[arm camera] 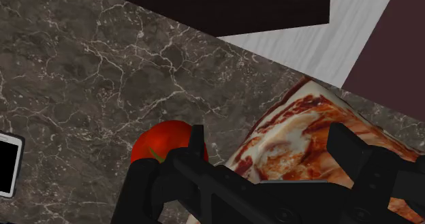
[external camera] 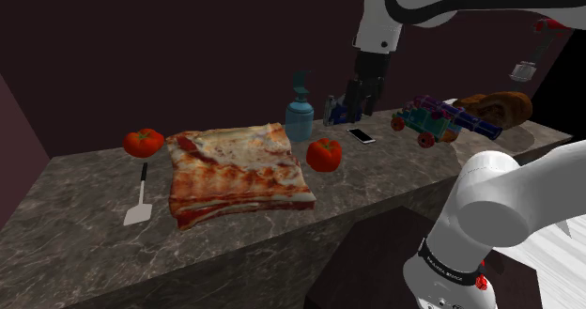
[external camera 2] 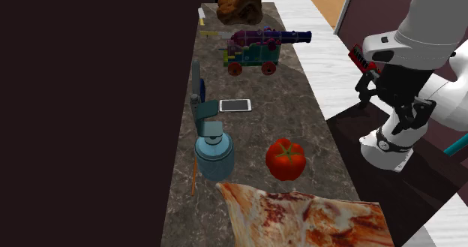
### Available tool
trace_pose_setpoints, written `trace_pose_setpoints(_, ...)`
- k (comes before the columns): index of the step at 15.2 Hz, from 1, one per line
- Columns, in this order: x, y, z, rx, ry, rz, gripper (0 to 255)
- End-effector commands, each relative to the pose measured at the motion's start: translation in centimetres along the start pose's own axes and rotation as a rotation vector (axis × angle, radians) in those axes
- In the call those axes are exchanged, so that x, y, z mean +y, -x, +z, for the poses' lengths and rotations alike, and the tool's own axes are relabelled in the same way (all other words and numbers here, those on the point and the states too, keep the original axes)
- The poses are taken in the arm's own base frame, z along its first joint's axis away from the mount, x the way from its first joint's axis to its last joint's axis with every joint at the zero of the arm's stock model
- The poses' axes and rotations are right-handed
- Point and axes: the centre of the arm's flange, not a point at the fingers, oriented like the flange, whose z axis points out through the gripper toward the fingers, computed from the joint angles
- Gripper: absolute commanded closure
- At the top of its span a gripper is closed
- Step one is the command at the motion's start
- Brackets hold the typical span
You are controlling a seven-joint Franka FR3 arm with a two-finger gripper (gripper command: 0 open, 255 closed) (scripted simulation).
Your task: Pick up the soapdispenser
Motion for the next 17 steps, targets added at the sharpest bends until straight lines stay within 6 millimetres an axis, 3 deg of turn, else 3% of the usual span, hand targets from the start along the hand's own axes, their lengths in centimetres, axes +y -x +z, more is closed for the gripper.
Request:
trace_pose_setpoints(1,0.0,0.0,0.0,0.000,0.000,0.000,0)
trace_pose_setpoints(17,7.1,-16.3,1.8,0.195,0.072,0.195,0)
